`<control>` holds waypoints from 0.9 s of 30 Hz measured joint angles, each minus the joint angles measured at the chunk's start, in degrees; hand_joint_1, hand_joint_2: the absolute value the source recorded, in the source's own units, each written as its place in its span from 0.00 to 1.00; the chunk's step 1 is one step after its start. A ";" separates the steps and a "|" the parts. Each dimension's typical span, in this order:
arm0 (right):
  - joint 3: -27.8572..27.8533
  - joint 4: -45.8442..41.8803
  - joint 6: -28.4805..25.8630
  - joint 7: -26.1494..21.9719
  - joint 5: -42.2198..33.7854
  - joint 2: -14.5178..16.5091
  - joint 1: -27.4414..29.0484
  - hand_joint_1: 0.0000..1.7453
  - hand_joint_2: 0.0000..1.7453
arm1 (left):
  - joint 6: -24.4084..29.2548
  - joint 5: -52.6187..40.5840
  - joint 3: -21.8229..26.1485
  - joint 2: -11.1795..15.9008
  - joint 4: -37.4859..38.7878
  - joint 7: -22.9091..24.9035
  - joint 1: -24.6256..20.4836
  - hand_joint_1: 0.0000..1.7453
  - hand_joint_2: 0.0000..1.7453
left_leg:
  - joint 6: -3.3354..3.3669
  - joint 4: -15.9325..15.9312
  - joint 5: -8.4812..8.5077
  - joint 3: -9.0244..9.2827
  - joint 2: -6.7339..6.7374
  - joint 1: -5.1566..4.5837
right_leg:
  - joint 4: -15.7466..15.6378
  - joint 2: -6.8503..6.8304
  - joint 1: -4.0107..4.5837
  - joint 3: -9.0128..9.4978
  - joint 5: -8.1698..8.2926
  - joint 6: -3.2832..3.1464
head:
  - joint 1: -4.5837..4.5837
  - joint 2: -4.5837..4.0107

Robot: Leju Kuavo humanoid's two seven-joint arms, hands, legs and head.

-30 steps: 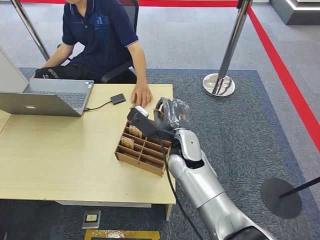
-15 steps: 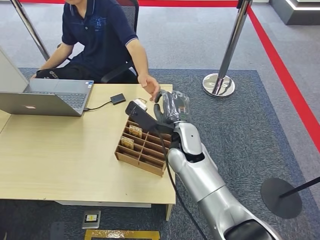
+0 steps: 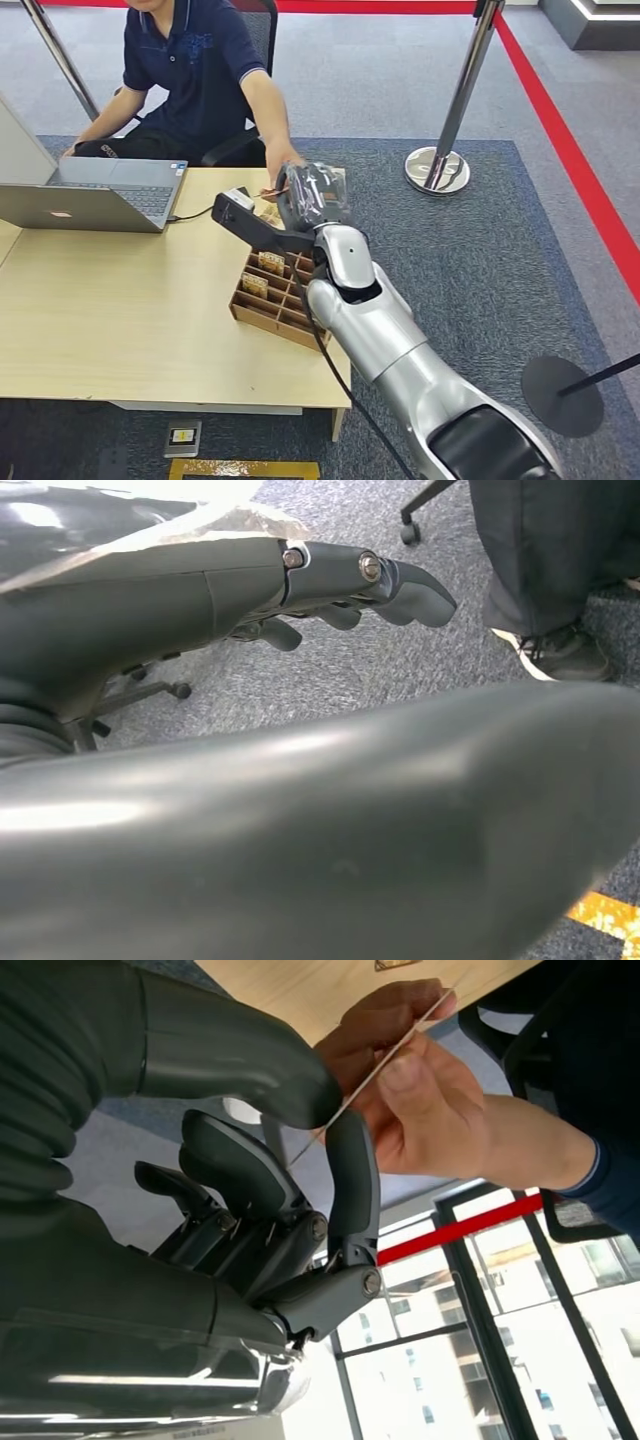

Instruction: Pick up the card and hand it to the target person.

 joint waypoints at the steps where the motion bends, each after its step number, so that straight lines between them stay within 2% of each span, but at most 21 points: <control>1: 0.36 0.28 0.01 0.11 -0.55 0.08 -0.25 1.00 1.00 | 0.02 0.05 0.01 0.00 0.00 0.01 0.00 0.00 0.00 | 0.00 0.00 0.00 0.00 0.00 0.00 | 0.00 0.00 0.00 0.00 0.00 0.00 | 0.00 0.00; 4: 1.85 1.02 0.12 0.46 -2.59 0.29 -0.86 0.98 1.00 | 0.18 0.24 0.01 0.00 0.00 0.01 0.02 0.00 0.00 | 0.00 0.00 0.00 0.00 0.00 0.00 | 0.00 0.00 0.00 0.00 0.00 0.00 | -0.01 0.00; 5: 2.35 1.21 0.21 0.57 -3.15 0.35 -1.01 0.90 1.00 | 0.25 0.27 0.01 0.00 0.00 0.01 0.03 0.00 0.00 | 0.00 0.00 0.00 0.00 0.00 0.00 | 0.00 0.00 0.00 0.00 0.00 0.00 | -0.01 0.00; 8: 3.79 1.79 0.46 1.16 -4.65 0.41 -1.35 0.21 1.00 | 0.43 0.36 0.01 0.00 0.01 0.03 0.05 0.00 0.00 | 0.00 0.00 0.00 0.00 0.00 0.00 | 0.00 0.00 0.00 0.00 0.00 0.00 | 0.00 0.00; 9: 4.41 2.05 0.48 1.39 -5.25 0.44 -1.43 0.05 1.00 | 0.52 0.44 0.01 0.00 0.01 0.03 0.06 0.00 0.00 | 0.00 0.00 0.00 0.00 0.00 0.00 | 0.00 0.00 0.00 0.00 0.00 0.00 | 0.00 0.00; 10: 5.01 2.32 0.48 1.55 -5.79 0.46 -1.48 0.04 1.00 | 0.61 0.53 0.01 0.00 0.01 0.03 0.06 0.00 0.00 | 0.00 0.00 0.00 0.00 0.00 0.00 | 0.00 0.00 0.00 -0.01 0.00 0.00 | 0.00 0.00; 14: 6.57 3.16 0.09 1.79 -6.59 0.53 -1.52 0.00 0.00 | 0.80 0.75 0.01 0.00 0.00 0.03 0.08 0.00 0.00 | 0.00 0.00 0.00 -0.01 0.00 0.00 | 0.00 0.00 0.00 -0.01 0.00 0.00 | 0.00 0.00; 22: 7.20 4.33 -5.68 1.21 -6.86 0.33 -1.51 0.00 0.00 | 0.83 0.76 0.01 0.00 0.00 0.69 0.14 0.00 0.00 | -0.01 0.00 0.01 0.00 0.00 0.00 | -0.01 0.00 0.00 -0.02 0.00 0.00 | -0.01 0.00; 27: 6.68 2.62 -8.35 0.29 -5.20 -1.19 -0.52 0.00 0.00 | 0.87 0.88 0.02 -0.01 0.02 1.65 0.30 0.00 0.00 | -0.01 0.01 0.01 0.00 0.00 0.00 | -0.02 0.00 0.00 -0.04 0.00 0.00 | -0.01 0.00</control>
